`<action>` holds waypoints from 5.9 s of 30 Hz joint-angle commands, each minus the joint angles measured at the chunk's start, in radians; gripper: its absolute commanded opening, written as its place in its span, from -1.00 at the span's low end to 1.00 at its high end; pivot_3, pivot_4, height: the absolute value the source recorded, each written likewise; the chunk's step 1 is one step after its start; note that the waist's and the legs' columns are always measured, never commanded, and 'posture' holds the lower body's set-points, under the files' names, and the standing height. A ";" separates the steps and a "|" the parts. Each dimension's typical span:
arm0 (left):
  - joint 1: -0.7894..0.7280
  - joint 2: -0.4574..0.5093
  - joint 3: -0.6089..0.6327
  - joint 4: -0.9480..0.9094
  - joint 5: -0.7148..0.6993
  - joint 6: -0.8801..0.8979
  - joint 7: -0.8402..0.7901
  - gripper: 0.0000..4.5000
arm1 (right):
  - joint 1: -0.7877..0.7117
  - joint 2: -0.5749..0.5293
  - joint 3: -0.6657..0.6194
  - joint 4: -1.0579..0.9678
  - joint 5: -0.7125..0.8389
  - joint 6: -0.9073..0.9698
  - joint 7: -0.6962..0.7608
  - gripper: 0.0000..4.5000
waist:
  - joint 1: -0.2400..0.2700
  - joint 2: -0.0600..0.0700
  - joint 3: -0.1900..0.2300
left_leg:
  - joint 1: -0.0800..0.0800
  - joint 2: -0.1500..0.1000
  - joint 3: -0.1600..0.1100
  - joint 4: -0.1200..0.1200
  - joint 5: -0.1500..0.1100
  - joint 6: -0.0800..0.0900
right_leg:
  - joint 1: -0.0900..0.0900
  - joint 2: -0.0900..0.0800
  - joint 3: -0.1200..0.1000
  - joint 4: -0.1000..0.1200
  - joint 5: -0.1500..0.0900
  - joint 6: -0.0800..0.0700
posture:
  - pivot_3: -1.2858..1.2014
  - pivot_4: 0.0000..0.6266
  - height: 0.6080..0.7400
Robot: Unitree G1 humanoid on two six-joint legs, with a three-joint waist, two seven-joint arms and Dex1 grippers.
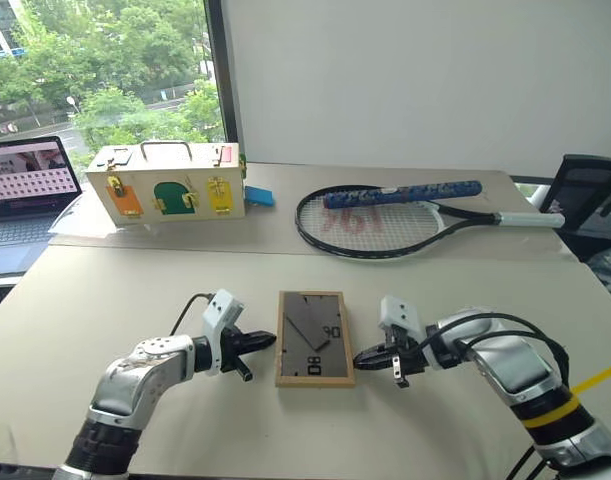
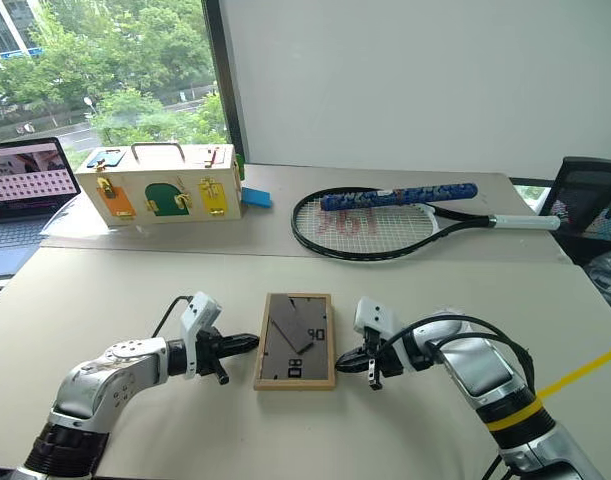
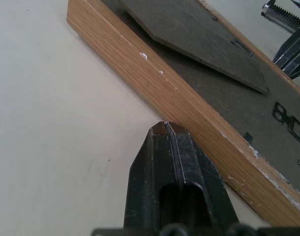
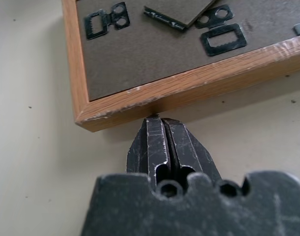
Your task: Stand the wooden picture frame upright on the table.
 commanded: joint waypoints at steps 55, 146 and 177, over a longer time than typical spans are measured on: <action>-0.136 -0.232 0.280 0.212 -0.874 0.820 0.713 0.97 | -0.024 0.093 -0.083 0.136 -0.004 -0.204 -0.080 -1.00 | 0.026 0.005 -0.003 | 0.000 -0.003 -0.007 0.002 0.001 -0.001 | 0.006 -0.001 -0.005 -0.001 0.000 0.000 | 0.03 -0.52 0.98; -0.465 -0.016 0.135 0.287 -0.554 0.793 -0.023 -0.49 | -0.320 0.111 -0.136 -0.065 0.299 0.176 -0.157 0.99 | 0.010 0.005 0.002 | -0.005 -0.002 -0.011 -0.003 0.002 -0.002 | 0.000 -0.001 -0.010 0.000 -0.001 -0.002 | 0.03 -0.52 0.98; -0.487 0.015 0.171 0.403 -0.542 0.814 -0.135 -0.49 | -0.162 -0.180 -0.345 0.013 0.136 -0.312 -0.037 0.99 | 0.011 0.004 0.003 | -0.005 -0.002 -0.011 -0.003 0.001 -0.002 | -0.001 -0.001 -0.011 -0.001 -0.001 -0.002 | 0.03 -0.52 0.98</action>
